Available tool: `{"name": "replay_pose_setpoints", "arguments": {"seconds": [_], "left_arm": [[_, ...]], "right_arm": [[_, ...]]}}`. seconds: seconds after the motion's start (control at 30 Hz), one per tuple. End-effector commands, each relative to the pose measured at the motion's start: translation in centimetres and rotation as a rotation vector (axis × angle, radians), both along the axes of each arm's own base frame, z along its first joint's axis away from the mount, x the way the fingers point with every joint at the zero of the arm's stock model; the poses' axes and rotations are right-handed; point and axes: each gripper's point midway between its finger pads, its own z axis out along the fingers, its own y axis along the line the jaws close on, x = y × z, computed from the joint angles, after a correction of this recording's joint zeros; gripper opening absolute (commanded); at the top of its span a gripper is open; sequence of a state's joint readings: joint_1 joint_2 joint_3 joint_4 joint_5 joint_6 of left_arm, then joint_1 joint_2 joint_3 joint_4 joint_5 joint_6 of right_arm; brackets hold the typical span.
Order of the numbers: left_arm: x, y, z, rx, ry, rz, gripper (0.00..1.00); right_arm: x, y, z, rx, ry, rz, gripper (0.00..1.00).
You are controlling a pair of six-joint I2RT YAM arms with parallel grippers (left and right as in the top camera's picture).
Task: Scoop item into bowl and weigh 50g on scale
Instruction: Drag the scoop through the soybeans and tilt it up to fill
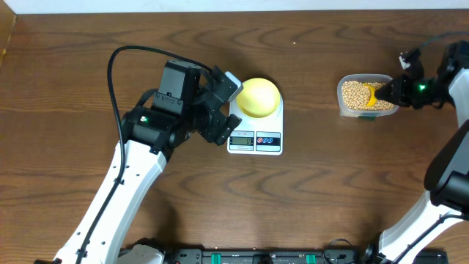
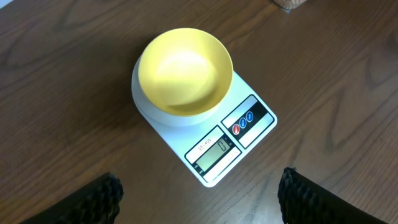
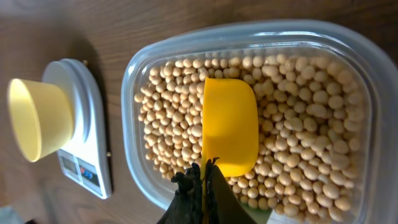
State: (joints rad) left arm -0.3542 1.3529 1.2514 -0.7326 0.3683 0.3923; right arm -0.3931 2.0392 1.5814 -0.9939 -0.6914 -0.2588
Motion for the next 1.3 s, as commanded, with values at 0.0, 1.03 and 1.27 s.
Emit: {"name": "replay_pose_setpoints", "arguments": {"seconds": [0.0,1.03,1.27], "left_arm": [[-0.1,0.0,-0.2,-0.012,0.013,0.004,0.82],[-0.1,0.0,-0.2,-0.011,0.013,0.004,0.82],[-0.1,0.0,-0.2,-0.012,0.013,0.004,0.82]], "right_arm": [[-0.1,0.3,0.4,0.131,-0.049,0.0,0.01],[0.1,-2.7,4.0,0.437,-0.184,-0.145,0.01],[0.2,-2.7,5.4,0.512,-0.226,-0.144,0.01]]}}
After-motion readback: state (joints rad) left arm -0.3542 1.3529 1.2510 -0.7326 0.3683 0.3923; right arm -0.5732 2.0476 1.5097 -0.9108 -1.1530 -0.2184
